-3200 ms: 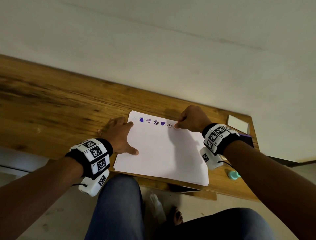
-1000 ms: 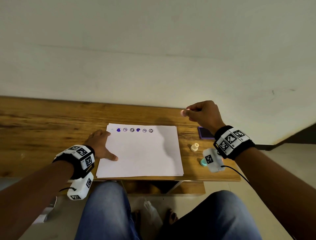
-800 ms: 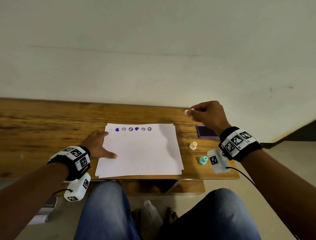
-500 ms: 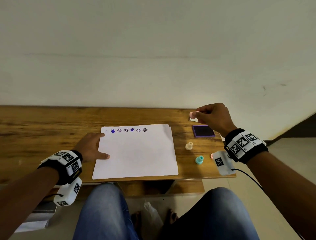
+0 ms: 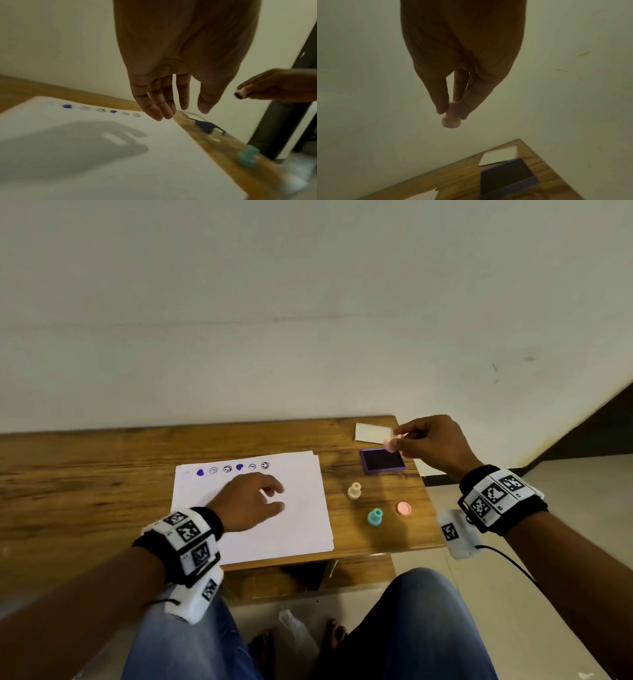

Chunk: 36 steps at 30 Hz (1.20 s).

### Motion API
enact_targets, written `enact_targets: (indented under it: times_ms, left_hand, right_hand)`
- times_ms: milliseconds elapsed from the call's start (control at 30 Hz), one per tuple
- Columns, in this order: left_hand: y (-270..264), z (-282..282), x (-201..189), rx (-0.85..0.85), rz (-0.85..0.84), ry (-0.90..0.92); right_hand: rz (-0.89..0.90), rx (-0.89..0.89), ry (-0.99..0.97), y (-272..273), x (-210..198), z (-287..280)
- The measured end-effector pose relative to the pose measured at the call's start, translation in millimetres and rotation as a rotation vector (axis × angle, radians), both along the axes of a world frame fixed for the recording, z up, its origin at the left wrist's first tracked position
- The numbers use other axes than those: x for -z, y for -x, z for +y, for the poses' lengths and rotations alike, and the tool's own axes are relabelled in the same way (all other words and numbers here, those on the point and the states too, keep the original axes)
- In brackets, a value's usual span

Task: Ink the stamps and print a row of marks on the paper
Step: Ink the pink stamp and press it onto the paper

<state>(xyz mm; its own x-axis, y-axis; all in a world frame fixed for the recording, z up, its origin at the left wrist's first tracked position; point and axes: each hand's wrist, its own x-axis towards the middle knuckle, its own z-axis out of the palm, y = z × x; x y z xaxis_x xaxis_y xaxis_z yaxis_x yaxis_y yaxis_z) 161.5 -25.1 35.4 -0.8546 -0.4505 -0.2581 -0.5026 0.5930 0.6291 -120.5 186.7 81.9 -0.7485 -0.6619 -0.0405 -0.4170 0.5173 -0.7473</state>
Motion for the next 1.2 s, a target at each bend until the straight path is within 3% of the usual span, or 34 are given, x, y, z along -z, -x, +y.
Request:
enact_targets:
  times_ms: [200,400,800,1200]
  left_hand:
    - [69,97,17,0.132,0.119,-0.094]
    - [130,145,42,0.223,0.159,0.083]
    - [174,151,80,0.279,0.080,0.285]
    - [177,153,87,0.225,0.097,0.236]
  right_hand:
    - [0.022,-0.044,-0.124,7,22,47]
    - [0.054,-0.083,-0.200,12,56,88]
    - [0.010,-0.105,-0.131,15,93,87]
    - [0.030,-0.179,-0.102,8,105,76]
